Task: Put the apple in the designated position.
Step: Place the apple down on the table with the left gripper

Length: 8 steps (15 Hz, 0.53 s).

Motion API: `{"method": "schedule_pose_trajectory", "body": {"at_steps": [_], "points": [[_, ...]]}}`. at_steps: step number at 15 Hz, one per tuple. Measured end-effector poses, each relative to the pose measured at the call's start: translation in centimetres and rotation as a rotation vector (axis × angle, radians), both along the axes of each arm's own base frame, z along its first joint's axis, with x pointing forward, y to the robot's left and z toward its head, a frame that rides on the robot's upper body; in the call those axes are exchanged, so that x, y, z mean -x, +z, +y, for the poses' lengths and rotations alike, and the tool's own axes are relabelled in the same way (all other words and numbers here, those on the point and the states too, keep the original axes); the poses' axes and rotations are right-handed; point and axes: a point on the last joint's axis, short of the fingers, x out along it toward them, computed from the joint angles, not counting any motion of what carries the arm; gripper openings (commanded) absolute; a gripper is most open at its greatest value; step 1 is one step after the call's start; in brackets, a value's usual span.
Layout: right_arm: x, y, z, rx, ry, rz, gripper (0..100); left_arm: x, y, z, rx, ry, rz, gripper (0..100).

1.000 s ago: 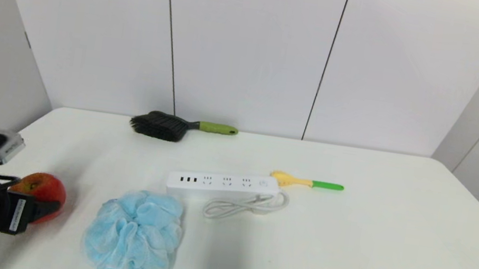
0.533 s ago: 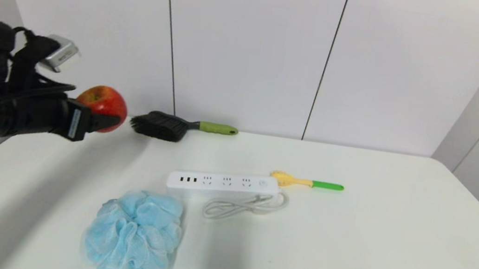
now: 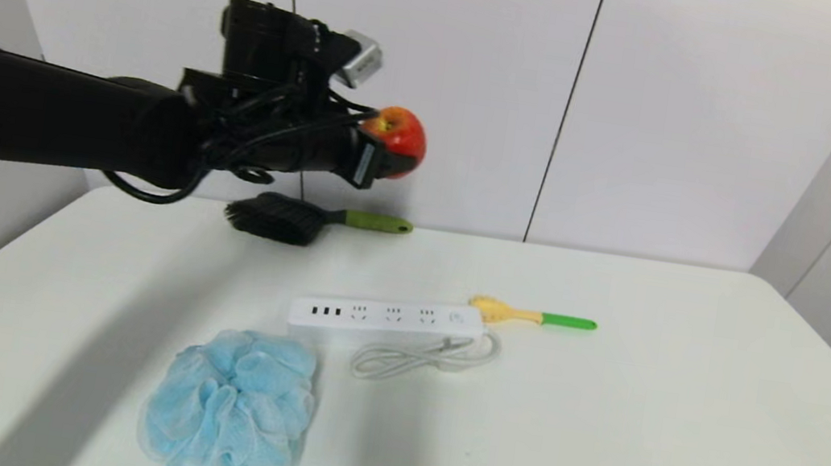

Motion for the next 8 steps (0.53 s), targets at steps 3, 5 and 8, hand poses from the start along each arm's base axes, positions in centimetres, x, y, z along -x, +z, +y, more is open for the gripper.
{"method": "schedule_pose_trajectory", "body": {"at_steps": [3, 5, 8], "points": [[0.0, 0.0, 0.0, 0.0, 0.0, 0.0, 100, -1.7, -2.1, -5.6, 0.013, -0.094, -0.022, 0], [0.0, 0.0, 0.0, 0.0, 0.0, 0.0, 100, -2.3, -4.0, -8.9, 0.023, -0.144, -0.039, 0], [0.0, 0.0, 0.0, 0.0, 0.001, 0.0, 100, -3.1, -7.2, -12.2, 0.015, -0.189, -0.027, 0]]}}
